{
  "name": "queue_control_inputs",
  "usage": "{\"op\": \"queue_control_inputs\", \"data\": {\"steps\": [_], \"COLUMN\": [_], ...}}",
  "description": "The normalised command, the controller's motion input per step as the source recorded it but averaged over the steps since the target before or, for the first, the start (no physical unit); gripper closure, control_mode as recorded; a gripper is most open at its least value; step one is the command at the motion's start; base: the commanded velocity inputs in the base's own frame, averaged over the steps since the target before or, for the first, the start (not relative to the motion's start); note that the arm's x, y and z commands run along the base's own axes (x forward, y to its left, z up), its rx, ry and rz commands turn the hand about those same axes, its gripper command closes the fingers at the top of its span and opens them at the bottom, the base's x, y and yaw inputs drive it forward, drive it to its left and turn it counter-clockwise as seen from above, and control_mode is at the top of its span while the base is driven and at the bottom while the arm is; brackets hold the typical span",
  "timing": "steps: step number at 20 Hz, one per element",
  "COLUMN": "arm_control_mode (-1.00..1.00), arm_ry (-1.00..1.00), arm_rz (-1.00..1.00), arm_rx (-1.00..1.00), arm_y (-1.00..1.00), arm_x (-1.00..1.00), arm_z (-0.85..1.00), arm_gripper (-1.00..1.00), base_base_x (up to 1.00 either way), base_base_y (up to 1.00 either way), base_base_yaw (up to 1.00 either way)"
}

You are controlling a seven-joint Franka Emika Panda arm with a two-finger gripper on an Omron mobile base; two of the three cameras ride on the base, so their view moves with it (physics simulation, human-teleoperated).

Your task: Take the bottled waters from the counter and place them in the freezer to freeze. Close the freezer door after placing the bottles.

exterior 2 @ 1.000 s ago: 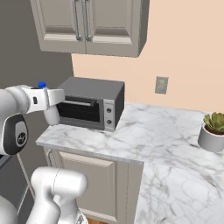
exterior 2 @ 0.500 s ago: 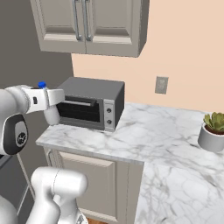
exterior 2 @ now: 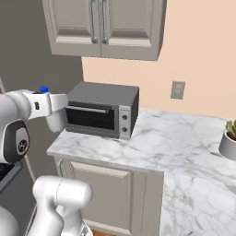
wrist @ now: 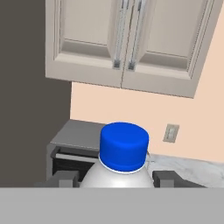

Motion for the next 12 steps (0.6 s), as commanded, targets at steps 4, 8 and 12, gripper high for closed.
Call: {"op": "queue_control_inputs", "data": {"steps": [4, 8, 12], "arm_control_mode": [1.00, 1.00, 1.00], "arm_ry": [0.00, 0.00, 0.00], "arm_rz": [0.00, 0.00, 0.00], "arm_rx": [0.00, 0.00, 0.00], "arm_y": [0.00, 0.00, 0.00], "arm_x": [0.00, 0.00, 0.00], "arm_z": [0.00, 0.00, 0.00], "arm_gripper": [1.00, 1.00, 1.00], "base_base_x": [-0.43, -0.77, -0.89], "base_base_y": [0.01, 0.00, 0.00], "base_base_yaw": [-0.01, 0.00, 0.00]}}
